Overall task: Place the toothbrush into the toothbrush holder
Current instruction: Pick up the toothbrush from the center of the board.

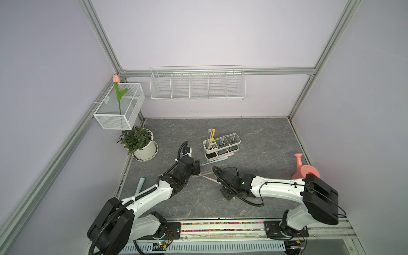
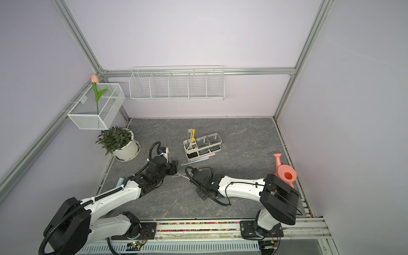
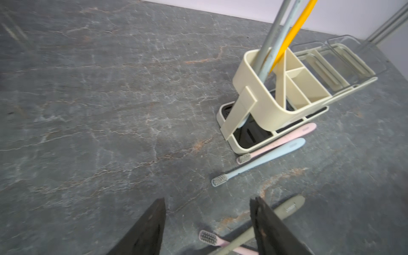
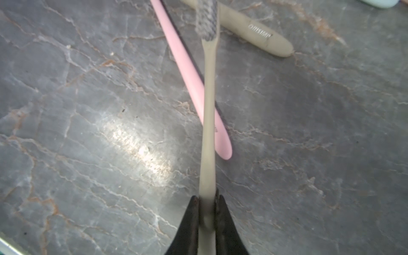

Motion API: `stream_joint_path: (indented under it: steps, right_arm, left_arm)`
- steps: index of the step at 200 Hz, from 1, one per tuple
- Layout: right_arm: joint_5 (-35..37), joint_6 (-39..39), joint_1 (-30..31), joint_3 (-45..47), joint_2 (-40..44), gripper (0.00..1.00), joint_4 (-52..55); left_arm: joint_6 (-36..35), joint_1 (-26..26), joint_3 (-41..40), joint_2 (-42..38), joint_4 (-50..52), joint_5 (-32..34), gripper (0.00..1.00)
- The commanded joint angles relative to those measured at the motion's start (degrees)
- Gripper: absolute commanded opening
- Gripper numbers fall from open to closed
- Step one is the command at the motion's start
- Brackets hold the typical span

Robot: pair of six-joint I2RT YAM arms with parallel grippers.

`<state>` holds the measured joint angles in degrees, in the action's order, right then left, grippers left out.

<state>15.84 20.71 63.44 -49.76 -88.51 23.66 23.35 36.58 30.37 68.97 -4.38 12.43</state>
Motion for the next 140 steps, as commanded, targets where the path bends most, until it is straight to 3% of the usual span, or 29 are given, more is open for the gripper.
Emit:
stream_joint_path:
  steps: [1, 64, 140]
  right_arm:
    - [3.34, 0.52, -0.22, 0.76, 2.95, 0.15, -1.26]
    - [5.96, -1.12, -1.03, 0.03, 4.75, 0.15, -3.80]
    - [6.71, -2.83, -1.97, -3.01, 4.62, 0.16, -4.06]
  left_arm:
    - [1.59, -2.08, 1.73, 1.07, -2.37, -8.85, 0.65]
    - [1.47, -3.22, 0.38, 2.15, -9.58, -20.64, 0.66]
    - [0.96, -3.26, -1.40, 0.42, -13.35, -23.75, 0.66]
